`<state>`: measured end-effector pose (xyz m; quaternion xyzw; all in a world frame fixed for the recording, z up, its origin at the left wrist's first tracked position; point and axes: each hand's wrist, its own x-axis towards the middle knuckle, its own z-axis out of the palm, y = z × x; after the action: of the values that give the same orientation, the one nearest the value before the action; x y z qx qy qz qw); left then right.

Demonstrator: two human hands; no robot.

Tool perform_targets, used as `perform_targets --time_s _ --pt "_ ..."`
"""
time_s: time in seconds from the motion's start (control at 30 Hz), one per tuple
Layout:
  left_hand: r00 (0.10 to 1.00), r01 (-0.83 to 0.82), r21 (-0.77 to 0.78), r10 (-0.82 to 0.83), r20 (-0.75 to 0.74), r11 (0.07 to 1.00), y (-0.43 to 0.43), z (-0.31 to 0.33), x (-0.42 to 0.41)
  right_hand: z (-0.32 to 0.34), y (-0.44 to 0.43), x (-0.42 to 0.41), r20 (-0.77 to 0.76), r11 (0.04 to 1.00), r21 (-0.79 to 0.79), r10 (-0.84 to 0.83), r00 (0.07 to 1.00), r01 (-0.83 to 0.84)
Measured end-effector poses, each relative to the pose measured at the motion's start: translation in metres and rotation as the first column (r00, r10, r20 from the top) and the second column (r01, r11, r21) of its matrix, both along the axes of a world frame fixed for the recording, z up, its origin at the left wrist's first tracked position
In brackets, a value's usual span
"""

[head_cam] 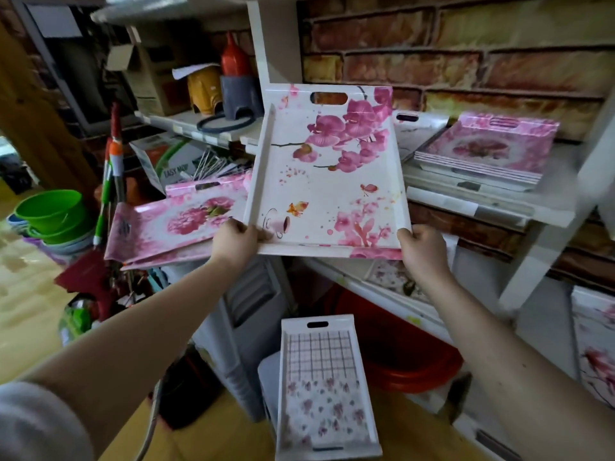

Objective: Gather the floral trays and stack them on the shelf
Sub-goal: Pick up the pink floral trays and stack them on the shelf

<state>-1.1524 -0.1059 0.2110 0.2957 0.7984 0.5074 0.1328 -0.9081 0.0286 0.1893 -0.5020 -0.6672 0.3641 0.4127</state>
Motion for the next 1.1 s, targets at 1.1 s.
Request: perform_targets --time_s 1.1 --pt "0.868 0.493 0.003 -0.492 0.061 0.87 0.181 0.03 -0.195 0.031 0.051 -0.165 -0.21 0.886 -0.117 -0.463 0.861 0.448"
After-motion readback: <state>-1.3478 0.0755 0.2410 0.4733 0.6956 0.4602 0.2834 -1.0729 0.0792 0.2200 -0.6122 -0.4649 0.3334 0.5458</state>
